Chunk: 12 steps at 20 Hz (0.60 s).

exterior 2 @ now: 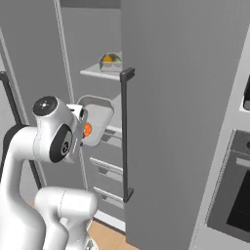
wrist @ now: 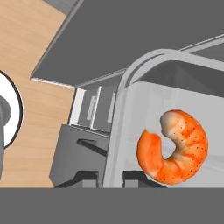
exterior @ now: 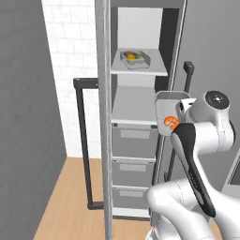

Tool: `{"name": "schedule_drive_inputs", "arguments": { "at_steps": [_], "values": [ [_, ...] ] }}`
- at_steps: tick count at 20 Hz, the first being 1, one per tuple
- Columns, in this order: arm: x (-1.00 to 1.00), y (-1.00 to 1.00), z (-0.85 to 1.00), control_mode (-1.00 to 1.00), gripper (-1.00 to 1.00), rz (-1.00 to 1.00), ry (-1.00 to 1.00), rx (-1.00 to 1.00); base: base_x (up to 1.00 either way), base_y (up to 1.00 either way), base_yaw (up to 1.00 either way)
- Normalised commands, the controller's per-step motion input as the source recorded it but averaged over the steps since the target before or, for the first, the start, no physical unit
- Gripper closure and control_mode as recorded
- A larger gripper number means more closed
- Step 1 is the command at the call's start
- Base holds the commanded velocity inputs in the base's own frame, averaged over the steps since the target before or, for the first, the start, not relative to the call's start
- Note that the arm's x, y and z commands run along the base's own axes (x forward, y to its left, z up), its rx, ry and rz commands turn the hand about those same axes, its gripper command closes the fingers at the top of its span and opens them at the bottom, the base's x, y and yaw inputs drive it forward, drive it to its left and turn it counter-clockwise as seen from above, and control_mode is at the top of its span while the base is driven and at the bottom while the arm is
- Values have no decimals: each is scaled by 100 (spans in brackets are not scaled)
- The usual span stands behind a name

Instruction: Take the meat container that has the shrimp and place it on the second highest rack of the freezer. Then take the vegetable container that has the lemon and cucumber and place it on the highest rack of the freezer.

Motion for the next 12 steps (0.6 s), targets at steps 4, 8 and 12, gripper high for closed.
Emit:
{"name": "schedule_drive_inputs", "arguments": {
  "at_steps": [4,8,12],
  "values": [
    [0,0,0,100,100,0,0,0,54,11,-6],
    [0,0,0,100,100,0,0,0,47,40,-2],
    [0,0,0,100,100,0,0,0,25,53,0]
  ]
}}
